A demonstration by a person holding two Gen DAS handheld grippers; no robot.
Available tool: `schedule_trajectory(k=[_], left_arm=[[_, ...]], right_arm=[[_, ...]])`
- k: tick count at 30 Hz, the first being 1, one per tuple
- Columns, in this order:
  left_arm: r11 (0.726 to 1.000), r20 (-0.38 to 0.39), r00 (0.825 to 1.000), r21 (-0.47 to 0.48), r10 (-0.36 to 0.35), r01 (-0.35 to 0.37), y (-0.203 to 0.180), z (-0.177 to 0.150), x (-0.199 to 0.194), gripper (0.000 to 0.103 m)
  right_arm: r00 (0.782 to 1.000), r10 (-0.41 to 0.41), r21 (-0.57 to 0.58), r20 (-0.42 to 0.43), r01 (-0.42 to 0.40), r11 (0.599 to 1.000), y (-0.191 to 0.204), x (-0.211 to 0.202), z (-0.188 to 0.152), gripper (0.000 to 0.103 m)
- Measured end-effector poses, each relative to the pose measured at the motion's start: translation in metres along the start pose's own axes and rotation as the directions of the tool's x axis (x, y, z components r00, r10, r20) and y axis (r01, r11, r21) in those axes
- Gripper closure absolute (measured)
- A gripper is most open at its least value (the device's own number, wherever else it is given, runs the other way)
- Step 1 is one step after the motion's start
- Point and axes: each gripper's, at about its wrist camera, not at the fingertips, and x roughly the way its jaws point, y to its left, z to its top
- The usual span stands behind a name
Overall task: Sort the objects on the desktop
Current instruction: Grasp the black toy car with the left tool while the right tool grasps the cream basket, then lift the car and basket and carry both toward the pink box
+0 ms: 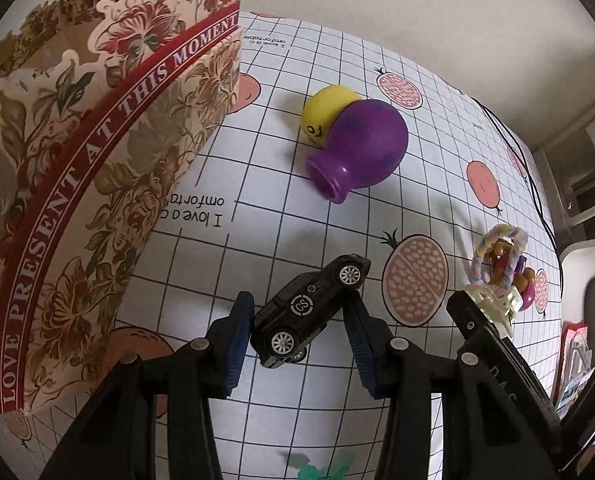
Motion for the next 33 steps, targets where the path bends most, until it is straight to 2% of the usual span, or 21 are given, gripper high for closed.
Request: schedule_trajectory(k=[3, 18, 25, 29, 33], left_arm=[[1.000, -0.002, 1.000, -0.004, -0.002, 0.002, 0.002, -0.002, -0.001, 0.055], [1.000, -0.008, 1.000, 0.007, -0.008, 0.008, 0.003, -0.006, 0.001, 0.055], [1.000, 0.000, 1.000, 0.022, -0.013, 0.013, 0.001, -0.006, 0.001, 0.055], [1.000, 0.007, 1.000, 0.024, -0.009, 0.009, 0.000, -0.006, -0.001, 0.055], [0.999, 0.033, 0.999, 0.026, -0.028, 0.027, -0.001, -0.006, -0.009, 0.055]], right_arm=[[1.000, -0.018, 0.016, 0.007, 0.018, 1.000, -0.003, 0.000, 0.001, 0.046], [1.000, 0.004, 0.047, 0.008, -0.004, 0.999, -0.006, -0.002, 0.001, 0.051], [0.999, 0.045, 0.098, 0.016, -0.047, 0.994, -0.012, -0.009, 0.001, 0.051], [0.997, 0.063, 0.117, 0.045, -0.067, 0.991, -0.015, -0.018, 0.003, 0.051], [0.988, 0.092, 0.118, 0.127, -0.107, 0.987, -0.016, -0.038, 0.008, 0.051]])
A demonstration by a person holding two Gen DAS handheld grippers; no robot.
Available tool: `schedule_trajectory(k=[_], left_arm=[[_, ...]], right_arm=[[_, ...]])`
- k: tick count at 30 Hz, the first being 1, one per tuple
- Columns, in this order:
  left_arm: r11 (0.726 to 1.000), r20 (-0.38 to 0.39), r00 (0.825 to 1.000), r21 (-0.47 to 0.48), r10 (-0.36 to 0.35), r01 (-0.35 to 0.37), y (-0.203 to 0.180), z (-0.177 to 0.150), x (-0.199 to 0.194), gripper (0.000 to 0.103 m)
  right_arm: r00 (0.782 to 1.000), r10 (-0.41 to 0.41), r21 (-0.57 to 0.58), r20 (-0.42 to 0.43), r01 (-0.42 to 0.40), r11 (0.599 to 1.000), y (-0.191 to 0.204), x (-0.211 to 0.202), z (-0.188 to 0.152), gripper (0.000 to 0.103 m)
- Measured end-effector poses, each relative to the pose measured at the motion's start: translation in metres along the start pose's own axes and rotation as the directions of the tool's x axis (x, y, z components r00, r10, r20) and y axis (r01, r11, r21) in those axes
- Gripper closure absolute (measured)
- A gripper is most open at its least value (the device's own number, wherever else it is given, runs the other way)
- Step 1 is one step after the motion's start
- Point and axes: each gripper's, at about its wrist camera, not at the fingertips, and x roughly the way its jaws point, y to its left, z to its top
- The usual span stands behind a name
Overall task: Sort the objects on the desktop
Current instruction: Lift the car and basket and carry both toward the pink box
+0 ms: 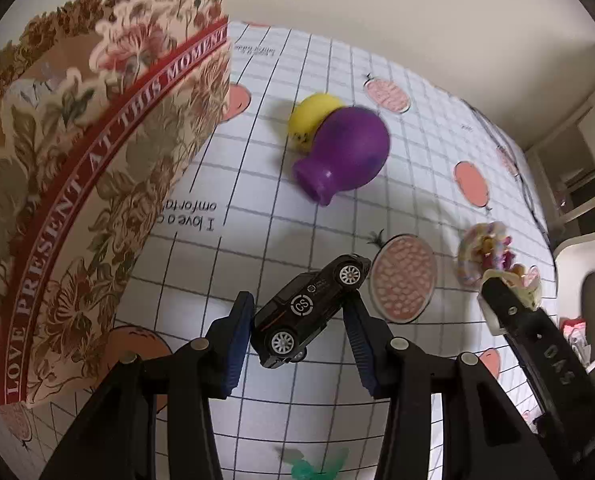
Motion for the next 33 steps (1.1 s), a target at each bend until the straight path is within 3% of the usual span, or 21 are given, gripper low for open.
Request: schedule_trajectory(k=[5, 9, 21, 26, 33], left_arm=[[0.999, 0.083, 0.996, 0.005, -0.039, 0.039, -0.004, 0.004, -0.022, 0.055], [0.998, 0.131, 0.989, 0.007, -0.066, 0.065, -0.006, 0.007, -0.038, 0.055], [0.995, 0.187, 0.978, -0.007, -0.097, 0.100, 0.001, 0.012, -0.064, 0.055], [0.993, 0.224, 0.969, -0.025, -0.103, 0.111, 0.012, 0.017, -0.078, 0.055], [0.990, 0.314, 0.944, -0.068, -0.097, 0.125, 0.039, 0.025, -0.110, 0.055]], right_arm=[[0.987, 0.079, -0.016, 0.142, -0.078, 0.997, 0.006, -0.036, 0.007, 0.051], [0.974, 0.114, -0.034, 0.197, -0.110, 0.993, 0.011, -0.051, 0.014, 0.051], [0.978, 0.110, -0.025, 0.176, -0.108, 0.994, 0.010, -0.056, 0.015, 0.051], [0.973, 0.178, -0.035, 0.147, -0.174, 0.984, 0.025, -0.055, 0.008, 0.051], [0.945, 0.294, -0.133, 0.143, -0.276, 0.952, 0.069, -0.066, -0.007, 0.051]])
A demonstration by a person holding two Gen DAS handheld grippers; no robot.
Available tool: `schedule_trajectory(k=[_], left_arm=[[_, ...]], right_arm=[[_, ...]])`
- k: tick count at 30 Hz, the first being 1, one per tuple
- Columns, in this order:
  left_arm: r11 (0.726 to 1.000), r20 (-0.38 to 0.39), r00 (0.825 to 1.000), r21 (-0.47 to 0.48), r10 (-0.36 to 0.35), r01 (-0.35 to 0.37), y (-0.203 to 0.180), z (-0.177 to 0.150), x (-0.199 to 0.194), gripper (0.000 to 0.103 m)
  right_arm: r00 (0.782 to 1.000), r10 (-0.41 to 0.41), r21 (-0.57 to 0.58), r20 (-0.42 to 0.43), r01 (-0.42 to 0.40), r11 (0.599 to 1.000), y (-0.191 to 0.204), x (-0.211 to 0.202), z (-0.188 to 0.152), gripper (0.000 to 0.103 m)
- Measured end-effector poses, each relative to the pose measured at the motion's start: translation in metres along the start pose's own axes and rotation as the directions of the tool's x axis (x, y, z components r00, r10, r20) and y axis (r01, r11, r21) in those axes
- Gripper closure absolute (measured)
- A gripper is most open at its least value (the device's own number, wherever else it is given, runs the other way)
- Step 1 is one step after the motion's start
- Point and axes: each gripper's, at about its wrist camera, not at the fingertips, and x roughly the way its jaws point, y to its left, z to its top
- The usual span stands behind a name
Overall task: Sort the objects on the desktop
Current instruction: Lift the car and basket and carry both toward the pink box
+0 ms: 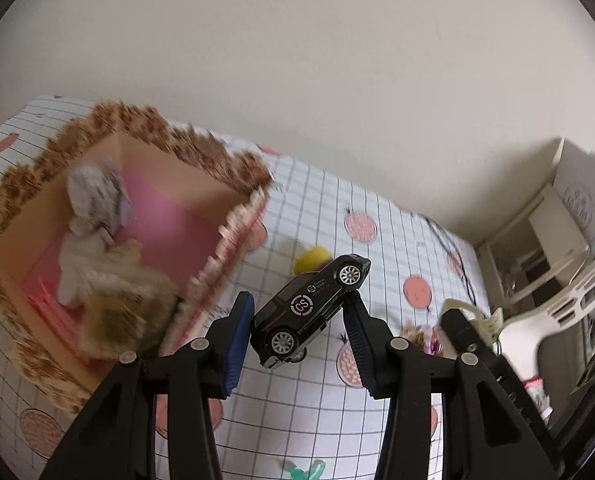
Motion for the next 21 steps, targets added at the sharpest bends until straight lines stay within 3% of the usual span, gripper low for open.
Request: schedule_trajectory(k=[10, 21], left_arm=[[0.997, 0.085, 0.996, -0.077, 0.039, -0.032, 0.040, 0.018, -0.034, 0.055], [0.971, 0.105, 0.985, -0.214, 0.135, -0.110, 0.101, 0.022, -0.050, 0.055]], right_arm=[[0.996, 0.086, -0.072, -0.015, -0.087, 0.994, 0.043, -0.002, -0.014, 0.051], [0.985, 0.163, -0.113, -0.062, -0.170, 0.979, 0.084, 0.007, -0.030, 0.051]])
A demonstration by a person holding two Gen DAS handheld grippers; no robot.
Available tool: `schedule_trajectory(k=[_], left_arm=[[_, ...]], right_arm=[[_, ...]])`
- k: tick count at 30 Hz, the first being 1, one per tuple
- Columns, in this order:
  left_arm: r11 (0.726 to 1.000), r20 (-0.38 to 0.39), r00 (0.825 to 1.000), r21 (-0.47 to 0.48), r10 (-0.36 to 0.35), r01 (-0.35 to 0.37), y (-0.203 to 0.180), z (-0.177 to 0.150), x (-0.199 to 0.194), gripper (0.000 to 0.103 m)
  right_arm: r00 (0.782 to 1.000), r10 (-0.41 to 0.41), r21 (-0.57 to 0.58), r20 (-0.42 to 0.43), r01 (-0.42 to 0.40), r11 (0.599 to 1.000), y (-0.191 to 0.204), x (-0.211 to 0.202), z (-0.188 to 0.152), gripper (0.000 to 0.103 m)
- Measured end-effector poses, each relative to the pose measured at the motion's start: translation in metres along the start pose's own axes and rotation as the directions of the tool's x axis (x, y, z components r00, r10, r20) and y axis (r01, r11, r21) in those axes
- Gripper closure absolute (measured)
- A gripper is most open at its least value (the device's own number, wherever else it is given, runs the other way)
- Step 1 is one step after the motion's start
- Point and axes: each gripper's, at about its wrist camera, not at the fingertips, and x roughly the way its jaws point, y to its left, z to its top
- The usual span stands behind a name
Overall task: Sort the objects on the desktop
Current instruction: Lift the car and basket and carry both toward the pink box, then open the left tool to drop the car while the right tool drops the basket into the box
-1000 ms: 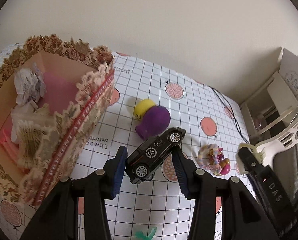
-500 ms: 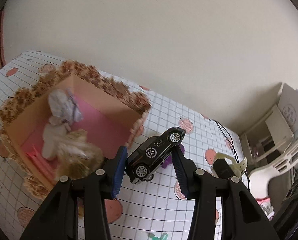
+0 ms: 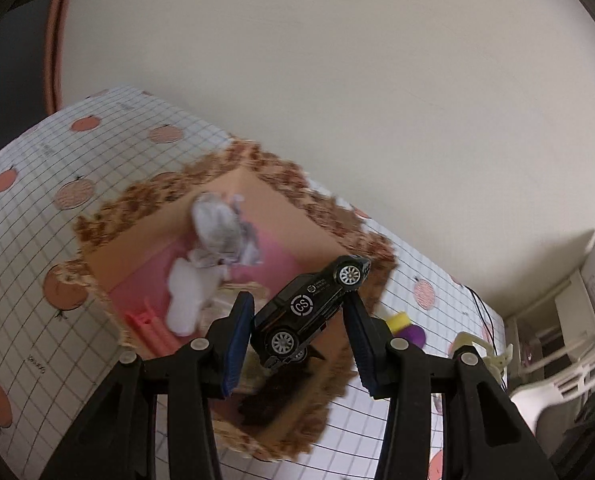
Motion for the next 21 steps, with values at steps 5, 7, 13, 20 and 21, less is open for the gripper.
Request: schedule_trajectory(k=[5, 7, 13, 20, 21], left_arm=[[0.999, 0.011, 1.000, -0.049, 0.024, -0.023, 0.022, 0.006, -0.004, 0.055], [0.997, 0.020, 0.999, -0.068, 0.032, -0.031, 0.029, 0.009, -0.007, 0.055], [0.992, 0.043, 0.998, -0.117, 0.050, -0.044, 0.050, 0.014, -0.014, 0.055], [0.986, 0.039, 0.997, -0.154, 0.067, -0.060, 0.068, 0.017, -0.011, 0.055], [0.986, 0.036, 0.997, -0.157, 0.068, -0.062, 0.070, 0.017, -0.010, 0.055]], right_arm=[[0.999, 0.043, -0.052, -0.020, -0.044, 0.998, 0.024, 0.008, -0.006, 0.051], [0.998, 0.061, -0.062, -0.031, -0.063, 0.996, 0.032, 0.011, -0.009, 0.051], [0.995, 0.093, -0.105, -0.043, -0.097, 0.990, 0.052, 0.016, -0.016, 0.051], [0.992, 0.097, -0.133, -0.081, -0.107, 0.985, 0.067, 0.026, -0.026, 0.051], [0.992, 0.096, -0.134, -0.085, -0.106, 0.985, 0.068, 0.027, -0.026, 0.051]])
